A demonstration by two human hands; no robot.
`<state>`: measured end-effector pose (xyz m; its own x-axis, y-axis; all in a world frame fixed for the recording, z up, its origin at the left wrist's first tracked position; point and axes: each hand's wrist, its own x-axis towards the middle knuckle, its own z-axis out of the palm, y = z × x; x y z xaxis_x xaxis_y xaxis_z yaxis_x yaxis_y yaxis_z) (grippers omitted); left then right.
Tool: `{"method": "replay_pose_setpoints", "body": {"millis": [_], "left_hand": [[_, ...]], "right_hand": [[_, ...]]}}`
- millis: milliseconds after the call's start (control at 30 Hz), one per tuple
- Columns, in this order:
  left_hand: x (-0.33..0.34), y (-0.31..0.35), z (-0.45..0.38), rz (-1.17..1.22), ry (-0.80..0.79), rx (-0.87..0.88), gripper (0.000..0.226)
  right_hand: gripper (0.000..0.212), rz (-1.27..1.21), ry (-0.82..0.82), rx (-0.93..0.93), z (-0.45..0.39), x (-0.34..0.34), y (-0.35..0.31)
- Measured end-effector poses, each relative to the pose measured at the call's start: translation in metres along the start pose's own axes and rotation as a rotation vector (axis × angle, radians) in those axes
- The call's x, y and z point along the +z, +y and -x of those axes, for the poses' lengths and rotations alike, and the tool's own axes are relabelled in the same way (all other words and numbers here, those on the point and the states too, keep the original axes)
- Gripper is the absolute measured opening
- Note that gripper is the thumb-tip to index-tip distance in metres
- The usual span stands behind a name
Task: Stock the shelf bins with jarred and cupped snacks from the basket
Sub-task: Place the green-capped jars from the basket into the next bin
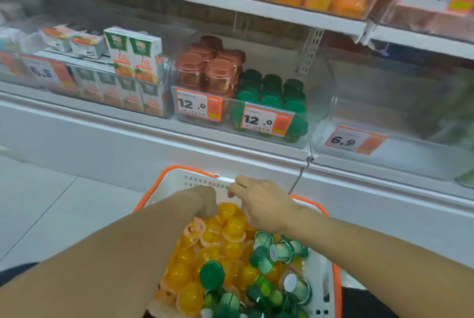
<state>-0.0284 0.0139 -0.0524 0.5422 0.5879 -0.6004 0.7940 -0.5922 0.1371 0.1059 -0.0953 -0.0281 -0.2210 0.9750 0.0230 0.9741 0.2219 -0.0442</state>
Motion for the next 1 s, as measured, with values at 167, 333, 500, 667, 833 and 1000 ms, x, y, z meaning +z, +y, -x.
{"method": "replay_pose_setpoints", "body": {"millis": [167,333,500,667,833,1000], "left_hand": [[0.094,-0.004,-0.012,0.236,-0.137,-0.078,0.024],[0.161,0.01,-0.007,0.522,-0.206,-0.087,0.046],[0.148,0.001,-0.016,0.587,-0.303,-0.158,0.041],[0.119,-0.008,-0.009,1.072,-0.403,-0.324,0.027],[0.086,-0.013,0.011,1.328,-0.515,-0.247,0.039],[0.021,-0.003,0.032,1.064,-0.384,-0.244,0.031]], "right_hand": [[0.038,-0.153,-0.473,0.339,0.04,0.1,0.0],[0.046,-0.326,-0.408,0.49,0.072,0.133,0.01],[0.047,-0.36,-0.39,0.557,0.074,0.144,0.012],[0.032,-0.355,-0.405,0.515,0.066,0.142,0.002],[0.015,-0.562,-0.203,0.672,0.055,0.112,0.014],[0.011,-0.585,-0.073,0.659,0.039,0.081,0.018]]}}
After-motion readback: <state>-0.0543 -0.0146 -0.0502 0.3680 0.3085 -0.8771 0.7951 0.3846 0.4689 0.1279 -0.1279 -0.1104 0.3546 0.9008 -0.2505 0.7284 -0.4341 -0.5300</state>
